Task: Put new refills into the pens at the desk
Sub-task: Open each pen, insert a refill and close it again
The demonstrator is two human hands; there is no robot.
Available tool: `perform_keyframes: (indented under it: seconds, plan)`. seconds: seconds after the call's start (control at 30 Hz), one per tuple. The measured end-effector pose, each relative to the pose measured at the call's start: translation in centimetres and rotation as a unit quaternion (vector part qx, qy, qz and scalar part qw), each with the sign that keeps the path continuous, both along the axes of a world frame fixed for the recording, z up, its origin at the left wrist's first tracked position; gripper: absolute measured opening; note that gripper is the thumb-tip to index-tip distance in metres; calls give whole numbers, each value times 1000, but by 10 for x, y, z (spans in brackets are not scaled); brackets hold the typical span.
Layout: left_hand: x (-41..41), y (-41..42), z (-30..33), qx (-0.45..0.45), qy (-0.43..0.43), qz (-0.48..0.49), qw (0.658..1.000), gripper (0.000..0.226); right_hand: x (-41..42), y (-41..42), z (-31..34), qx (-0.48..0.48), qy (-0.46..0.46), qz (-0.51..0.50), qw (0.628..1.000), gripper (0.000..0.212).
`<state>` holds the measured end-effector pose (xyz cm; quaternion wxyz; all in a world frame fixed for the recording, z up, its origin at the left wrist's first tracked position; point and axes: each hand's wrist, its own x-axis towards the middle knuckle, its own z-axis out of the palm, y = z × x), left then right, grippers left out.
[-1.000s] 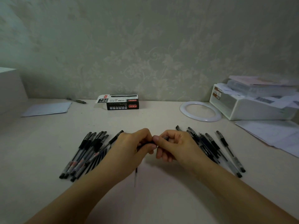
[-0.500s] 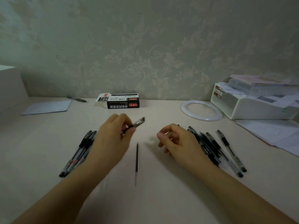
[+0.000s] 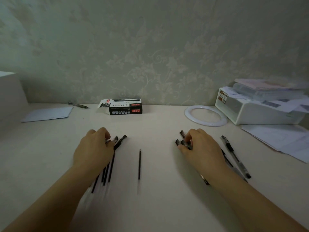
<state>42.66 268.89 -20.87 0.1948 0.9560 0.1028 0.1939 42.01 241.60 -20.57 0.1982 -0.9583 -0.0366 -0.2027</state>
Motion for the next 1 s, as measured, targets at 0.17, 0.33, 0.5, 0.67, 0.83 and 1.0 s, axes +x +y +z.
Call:
perform_keyframes:
  seconds: [0.17,0.33,0.5,0.67,0.83,1.0]
  plan:
    - [-2,-4,2,1,-2,1,1000,21,-2,0,1,-39,49,-4,998,26]
    - [-8,-15,7,1,-54,-41,998,20,-3,5,-1,-40,51,-5,998,24]
    - [-23,-47,13,-25,-112,-202,973,9,0,5,-1,-21,51,4,998,19]
    - [-34,-71,8,-127,-72,-314,938,9,1,11,3,193,41,50,979,18]
    - [-35,-71,4,-71,-28,-362,929,13,2,26,3,378,130,102,911,26]
    - [-30,-61,2,64,-31,-345,936,18,-3,35,5,465,188,129,855,26]
